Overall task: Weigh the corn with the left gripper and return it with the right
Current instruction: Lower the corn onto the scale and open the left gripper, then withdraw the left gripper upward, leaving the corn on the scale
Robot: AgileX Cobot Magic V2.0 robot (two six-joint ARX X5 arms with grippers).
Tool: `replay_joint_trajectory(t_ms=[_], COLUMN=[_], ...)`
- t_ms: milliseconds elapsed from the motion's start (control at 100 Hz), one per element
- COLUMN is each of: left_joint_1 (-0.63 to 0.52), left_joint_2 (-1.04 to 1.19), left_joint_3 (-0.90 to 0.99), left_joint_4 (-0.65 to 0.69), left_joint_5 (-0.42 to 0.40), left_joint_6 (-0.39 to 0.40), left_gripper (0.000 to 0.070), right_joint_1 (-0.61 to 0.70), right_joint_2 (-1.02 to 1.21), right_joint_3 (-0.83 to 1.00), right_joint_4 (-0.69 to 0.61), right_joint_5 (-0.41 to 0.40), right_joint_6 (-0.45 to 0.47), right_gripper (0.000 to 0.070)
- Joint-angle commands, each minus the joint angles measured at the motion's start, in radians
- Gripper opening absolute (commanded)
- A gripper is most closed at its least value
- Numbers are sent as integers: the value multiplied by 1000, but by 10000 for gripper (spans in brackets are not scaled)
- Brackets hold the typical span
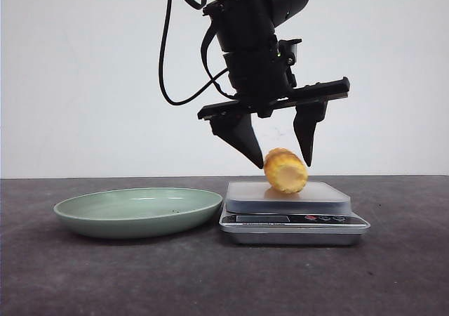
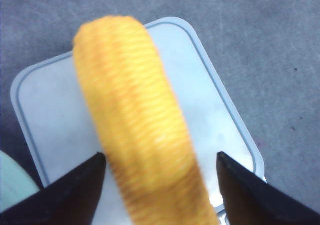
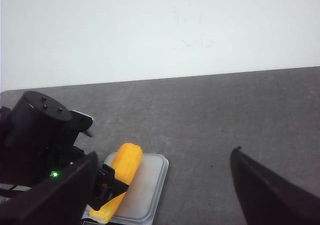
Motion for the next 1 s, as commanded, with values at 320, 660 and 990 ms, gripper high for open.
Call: replay_joint_trajectory(t_ms=[320, 660, 990], left_joint_1=[-14, -42, -74], left_joint_2=[-142, -508, -887], left_joint_3=[25, 25, 23], left_joint_4=[10, -73, -254], left_joint_5=[-68, -152, -228], left_joint_6=[81, 169, 186], left_gripper=[448, 446, 432], right_joint_1=[1, 1, 7], right_joint_2=[5, 5, 4], right_joint_3=[21, 21, 21], right_joint_4=[10, -1, -21], right_joint_5=[2, 2, 1], right_joint_6=[-13, -12, -34], right_gripper=[537, 537, 537])
